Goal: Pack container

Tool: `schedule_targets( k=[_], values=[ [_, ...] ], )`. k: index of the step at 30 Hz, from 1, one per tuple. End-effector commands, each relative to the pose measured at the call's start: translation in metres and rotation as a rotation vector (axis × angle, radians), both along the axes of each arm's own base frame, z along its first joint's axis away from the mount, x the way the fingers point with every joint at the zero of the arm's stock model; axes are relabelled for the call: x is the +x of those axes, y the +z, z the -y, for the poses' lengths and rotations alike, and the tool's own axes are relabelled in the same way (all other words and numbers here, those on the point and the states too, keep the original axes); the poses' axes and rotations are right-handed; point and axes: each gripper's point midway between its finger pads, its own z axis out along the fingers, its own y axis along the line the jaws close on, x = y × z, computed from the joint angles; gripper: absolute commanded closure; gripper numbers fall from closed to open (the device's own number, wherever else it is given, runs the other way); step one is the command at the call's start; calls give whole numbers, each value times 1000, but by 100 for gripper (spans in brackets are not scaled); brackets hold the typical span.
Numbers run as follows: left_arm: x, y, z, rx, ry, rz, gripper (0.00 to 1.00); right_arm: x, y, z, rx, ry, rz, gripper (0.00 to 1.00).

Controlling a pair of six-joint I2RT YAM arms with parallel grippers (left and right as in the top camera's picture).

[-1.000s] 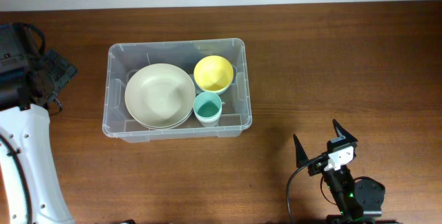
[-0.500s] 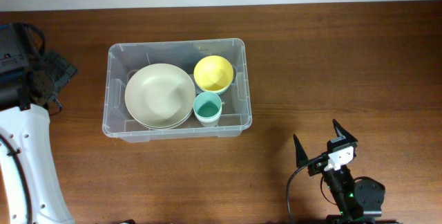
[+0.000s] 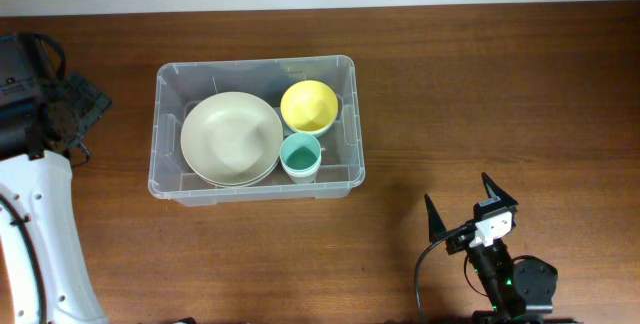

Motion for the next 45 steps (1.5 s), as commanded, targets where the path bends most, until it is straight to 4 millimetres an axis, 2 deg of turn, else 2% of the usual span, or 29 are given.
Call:
schedule_targets(
  k=[1,45],
  values=[
    [0,-3,-2,-2,4,-9,0,-1,-2,-4,7,22,-2,1],
    [0,-3,-2,-2,4,-9,0,-1,-2,-4,7,22,-2,1]
  ],
)
